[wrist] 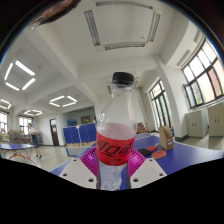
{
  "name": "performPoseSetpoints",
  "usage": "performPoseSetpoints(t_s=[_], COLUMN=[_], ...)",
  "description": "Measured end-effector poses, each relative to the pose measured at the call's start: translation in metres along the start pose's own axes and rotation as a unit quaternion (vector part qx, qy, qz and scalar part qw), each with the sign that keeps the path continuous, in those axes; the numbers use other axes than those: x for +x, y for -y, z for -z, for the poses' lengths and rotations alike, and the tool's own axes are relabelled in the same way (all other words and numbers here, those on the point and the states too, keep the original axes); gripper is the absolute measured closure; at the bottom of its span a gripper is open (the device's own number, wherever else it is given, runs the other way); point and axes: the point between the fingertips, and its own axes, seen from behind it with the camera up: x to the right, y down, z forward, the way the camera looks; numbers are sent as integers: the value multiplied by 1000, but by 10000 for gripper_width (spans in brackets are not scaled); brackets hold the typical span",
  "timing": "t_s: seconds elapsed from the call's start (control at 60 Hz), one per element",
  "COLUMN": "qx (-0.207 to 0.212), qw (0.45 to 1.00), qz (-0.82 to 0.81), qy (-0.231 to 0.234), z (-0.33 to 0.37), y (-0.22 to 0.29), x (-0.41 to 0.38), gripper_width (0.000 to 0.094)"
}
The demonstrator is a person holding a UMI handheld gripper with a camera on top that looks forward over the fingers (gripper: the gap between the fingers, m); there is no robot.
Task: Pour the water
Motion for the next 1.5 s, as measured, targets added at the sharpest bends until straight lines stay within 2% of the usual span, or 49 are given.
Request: performPoseSetpoints(t_s=[0.083,0.1,0.15,0.217,0.267,0.283,0.3,0.433,0.45,0.533,0.583,0.6,0.617,0.683,0.717,0.767,0.817,0.933,1.0,1.083,1.283,1.5], qx=[-46,-57,-80,-132,-155,-160,-166,-205,-180,-184,-182,-180,-183,-195,-212,-240,-262,-298,-307,-319,-323,-323], qw=[996,994,990,981,977,976,975,965,970,969,969,970,969,968,964,959,953,939,932,928,924,926], qz=[70,82,107,126,133,136,135,148,149,151,153,151,151,145,141,134,128,134,147,155,164,141], qy=[-31,-36,-52,-58,-60,-62,-63,-66,-64,-67,-67,-67,-68,-70,-73,-76,-80,-104,-120,-115,-124,-136], z=[-12,8,7,8,14,22,25,31,26,29,29,47,39,31,31,53,61,97,119,155,254,353], y=[-65,-69,-106,-163,-189,-214,-196,-244,-238,-239,-240,-224,-239,-248,-255,-252,-256,-247,-234,-209,-150,-109], x=[46,56,82,104,114,120,120,136,138,139,138,125,136,145,148,136,138,136,129,106,38,-16], gripper_width=[609,607,607,608,608,607,607,597,604,589,532,505,482,413,331,87,111,76,87,88,85,82])
